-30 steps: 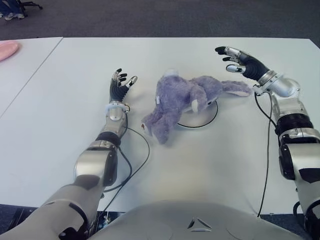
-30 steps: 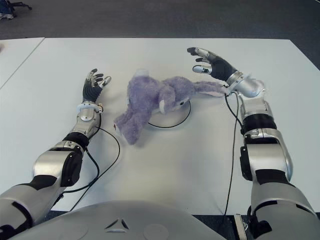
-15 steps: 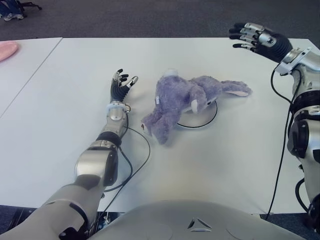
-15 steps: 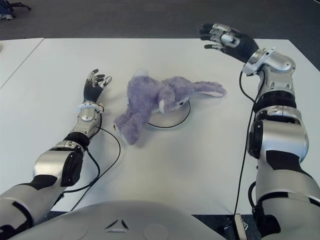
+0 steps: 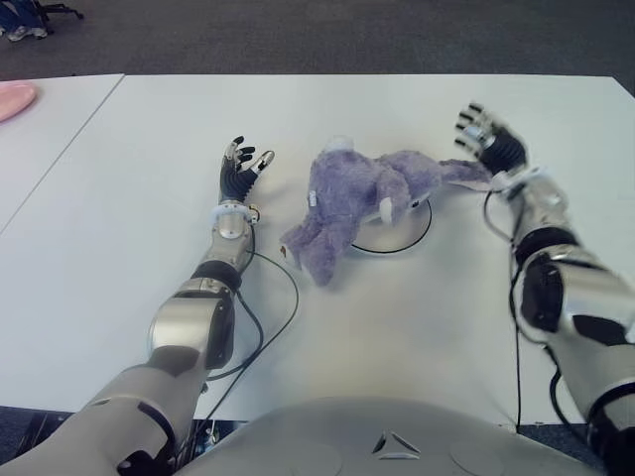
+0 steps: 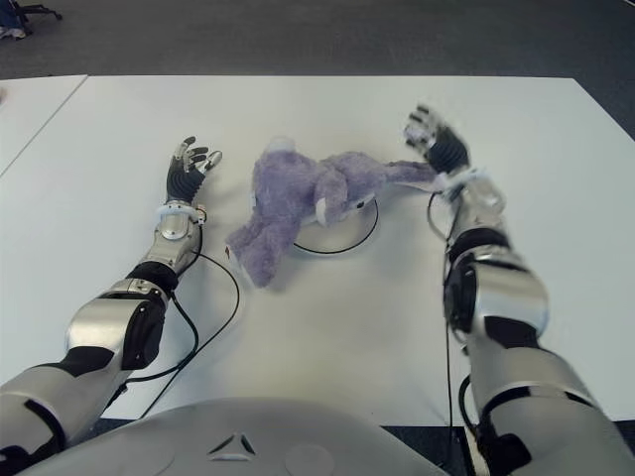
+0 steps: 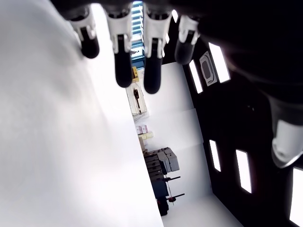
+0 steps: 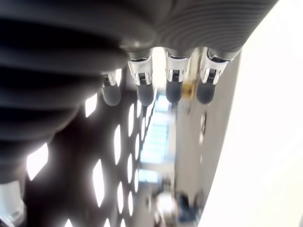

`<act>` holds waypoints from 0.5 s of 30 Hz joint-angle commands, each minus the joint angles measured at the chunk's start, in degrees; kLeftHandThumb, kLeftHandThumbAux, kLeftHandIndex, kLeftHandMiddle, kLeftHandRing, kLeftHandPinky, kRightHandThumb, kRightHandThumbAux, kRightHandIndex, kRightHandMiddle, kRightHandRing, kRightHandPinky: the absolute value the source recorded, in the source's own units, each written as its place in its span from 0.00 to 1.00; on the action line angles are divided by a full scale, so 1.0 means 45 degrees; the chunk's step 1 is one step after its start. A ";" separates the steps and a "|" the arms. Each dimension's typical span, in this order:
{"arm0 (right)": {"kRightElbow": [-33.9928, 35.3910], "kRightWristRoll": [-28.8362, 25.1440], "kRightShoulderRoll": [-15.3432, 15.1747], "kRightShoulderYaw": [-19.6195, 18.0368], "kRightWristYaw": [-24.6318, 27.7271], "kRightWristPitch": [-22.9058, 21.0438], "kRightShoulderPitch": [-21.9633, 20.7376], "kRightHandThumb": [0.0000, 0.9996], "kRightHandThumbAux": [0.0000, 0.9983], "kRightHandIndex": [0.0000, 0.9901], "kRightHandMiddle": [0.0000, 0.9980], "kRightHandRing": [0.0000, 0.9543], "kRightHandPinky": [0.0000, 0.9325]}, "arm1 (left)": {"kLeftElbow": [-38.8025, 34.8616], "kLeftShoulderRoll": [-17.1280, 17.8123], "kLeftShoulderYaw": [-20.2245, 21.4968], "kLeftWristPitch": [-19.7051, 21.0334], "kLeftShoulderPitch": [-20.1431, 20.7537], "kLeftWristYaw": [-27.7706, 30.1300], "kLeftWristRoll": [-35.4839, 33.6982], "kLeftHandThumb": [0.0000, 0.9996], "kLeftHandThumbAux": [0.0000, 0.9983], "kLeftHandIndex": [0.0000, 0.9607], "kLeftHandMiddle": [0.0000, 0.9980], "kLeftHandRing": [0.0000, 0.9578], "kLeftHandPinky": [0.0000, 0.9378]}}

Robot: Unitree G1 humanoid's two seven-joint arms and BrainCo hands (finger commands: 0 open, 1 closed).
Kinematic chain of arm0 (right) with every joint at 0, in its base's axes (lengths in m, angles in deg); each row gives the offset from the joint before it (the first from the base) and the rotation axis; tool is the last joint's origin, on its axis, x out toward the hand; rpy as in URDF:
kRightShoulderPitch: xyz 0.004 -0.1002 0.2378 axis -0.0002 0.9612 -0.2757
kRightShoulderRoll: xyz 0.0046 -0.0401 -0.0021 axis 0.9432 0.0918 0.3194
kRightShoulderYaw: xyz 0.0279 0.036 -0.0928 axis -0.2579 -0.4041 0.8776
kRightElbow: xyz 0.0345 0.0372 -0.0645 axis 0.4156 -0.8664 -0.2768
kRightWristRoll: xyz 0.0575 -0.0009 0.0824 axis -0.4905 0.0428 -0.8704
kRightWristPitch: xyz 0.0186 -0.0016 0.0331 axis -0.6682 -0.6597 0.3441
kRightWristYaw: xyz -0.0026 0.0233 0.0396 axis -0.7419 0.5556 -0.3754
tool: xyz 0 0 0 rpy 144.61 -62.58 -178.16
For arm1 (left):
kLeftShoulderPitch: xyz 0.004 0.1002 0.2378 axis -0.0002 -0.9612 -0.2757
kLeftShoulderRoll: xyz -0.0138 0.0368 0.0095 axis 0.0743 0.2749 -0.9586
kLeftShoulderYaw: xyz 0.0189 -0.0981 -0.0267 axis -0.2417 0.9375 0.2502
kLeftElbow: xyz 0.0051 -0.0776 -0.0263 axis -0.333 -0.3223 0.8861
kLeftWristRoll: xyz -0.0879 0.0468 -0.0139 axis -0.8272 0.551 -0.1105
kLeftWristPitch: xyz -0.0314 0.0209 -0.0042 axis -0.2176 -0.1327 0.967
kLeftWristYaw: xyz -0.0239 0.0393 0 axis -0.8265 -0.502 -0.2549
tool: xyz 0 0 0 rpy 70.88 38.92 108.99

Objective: Put the doll into the plate.

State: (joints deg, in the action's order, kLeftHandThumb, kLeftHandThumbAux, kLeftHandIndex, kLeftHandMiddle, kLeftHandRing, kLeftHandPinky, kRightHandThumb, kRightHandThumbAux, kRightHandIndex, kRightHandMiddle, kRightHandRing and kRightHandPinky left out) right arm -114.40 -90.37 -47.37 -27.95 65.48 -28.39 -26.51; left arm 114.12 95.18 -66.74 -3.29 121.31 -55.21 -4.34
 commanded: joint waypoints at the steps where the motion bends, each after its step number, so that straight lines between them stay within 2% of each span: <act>1: -0.0130 0.0371 0.1111 -0.0050 -0.1892 0.0592 0.0708 0.00 0.77 0.04 0.04 0.01 0.00 | 0.1636 -0.0678 -0.0222 0.1681 -0.2156 0.0113 0.0209 0.00 0.50 0.13 0.24 0.21 0.07; 3: -0.0156 0.0490 0.1236 0.0001 -0.2220 0.0617 0.0737 0.00 0.78 0.05 0.05 0.02 0.00 | 0.1633 -0.0666 -0.0191 0.1694 -0.2152 0.0157 0.0178 0.00 0.50 0.13 0.24 0.21 0.09; 6: -0.0309 0.0809 0.1669 0.0217 -0.2997 0.0812 0.0987 0.00 0.79 0.04 0.05 0.02 0.01 | 0.1625 -0.0604 -0.0146 0.1682 -0.2170 0.0259 0.0136 0.00 0.50 0.14 0.24 0.21 0.08; 15: -0.0653 0.1659 0.2589 0.0688 -0.4403 0.1226 0.1745 0.00 0.77 0.03 0.05 0.03 0.04 | 0.1617 -0.0496 -0.0079 0.1668 -0.2213 0.0201 0.0097 0.00 0.52 0.14 0.22 0.20 0.09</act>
State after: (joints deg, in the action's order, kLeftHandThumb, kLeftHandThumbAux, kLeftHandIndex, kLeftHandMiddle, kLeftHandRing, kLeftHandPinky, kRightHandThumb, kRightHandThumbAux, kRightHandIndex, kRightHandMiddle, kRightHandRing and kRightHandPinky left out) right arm -114.48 -84.50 -39.01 -25.96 46.54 -20.21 -23.08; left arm 114.12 95.46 -66.47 -2.95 121.30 -55.20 -4.42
